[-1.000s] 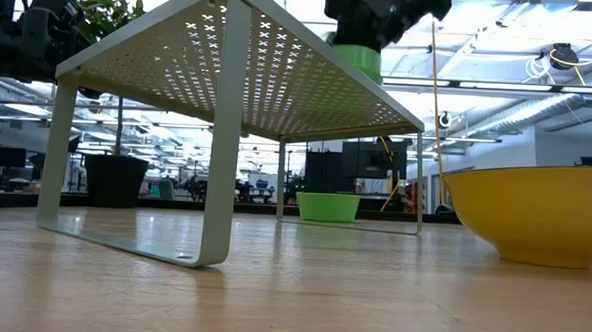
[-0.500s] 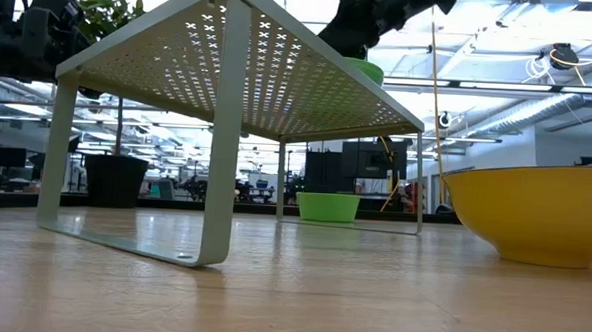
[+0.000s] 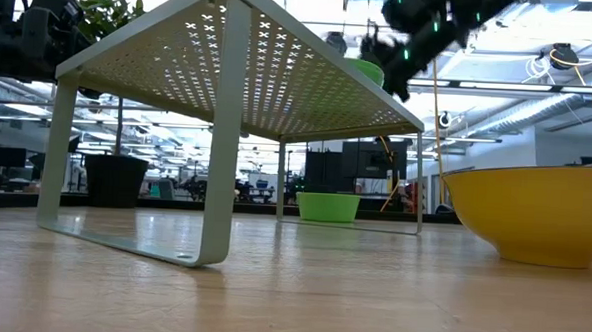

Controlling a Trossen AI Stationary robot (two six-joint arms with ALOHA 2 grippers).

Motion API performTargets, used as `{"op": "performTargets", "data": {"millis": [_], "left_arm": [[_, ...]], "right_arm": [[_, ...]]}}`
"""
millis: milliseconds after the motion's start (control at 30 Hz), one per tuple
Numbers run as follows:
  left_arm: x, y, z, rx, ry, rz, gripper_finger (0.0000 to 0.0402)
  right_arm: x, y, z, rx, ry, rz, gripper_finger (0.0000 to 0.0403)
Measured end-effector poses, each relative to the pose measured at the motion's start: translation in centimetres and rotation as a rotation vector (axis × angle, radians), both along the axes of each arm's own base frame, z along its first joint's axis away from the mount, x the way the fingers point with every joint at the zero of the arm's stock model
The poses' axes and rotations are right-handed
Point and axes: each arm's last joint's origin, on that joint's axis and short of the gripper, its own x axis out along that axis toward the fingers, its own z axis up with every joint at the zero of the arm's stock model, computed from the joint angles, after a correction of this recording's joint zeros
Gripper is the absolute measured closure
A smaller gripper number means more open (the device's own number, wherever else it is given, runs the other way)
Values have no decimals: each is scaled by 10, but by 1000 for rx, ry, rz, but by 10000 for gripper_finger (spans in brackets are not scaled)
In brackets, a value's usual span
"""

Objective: Pick & Place Mini bowls
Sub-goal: Stack the green bowl on the green bowl on the shelf

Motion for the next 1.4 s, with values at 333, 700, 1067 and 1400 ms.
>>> {"op": "performTargets", "data": {"millis": [333,700,1067,1400], "left_arm": [[0,0,0,0,0,0,220],[0,0,0,0,0,0,220],[0,0,0,0,1,0,220],[0,0,0,0,0,0,220]], "right_arm": [[-18,-51,-67,180,33,-128,224],[5,-66,-125,247,78,-119,159],[8,-64,-140,342,130,-168,164],[-12,-48,-110,416,203,-197,172]]}}
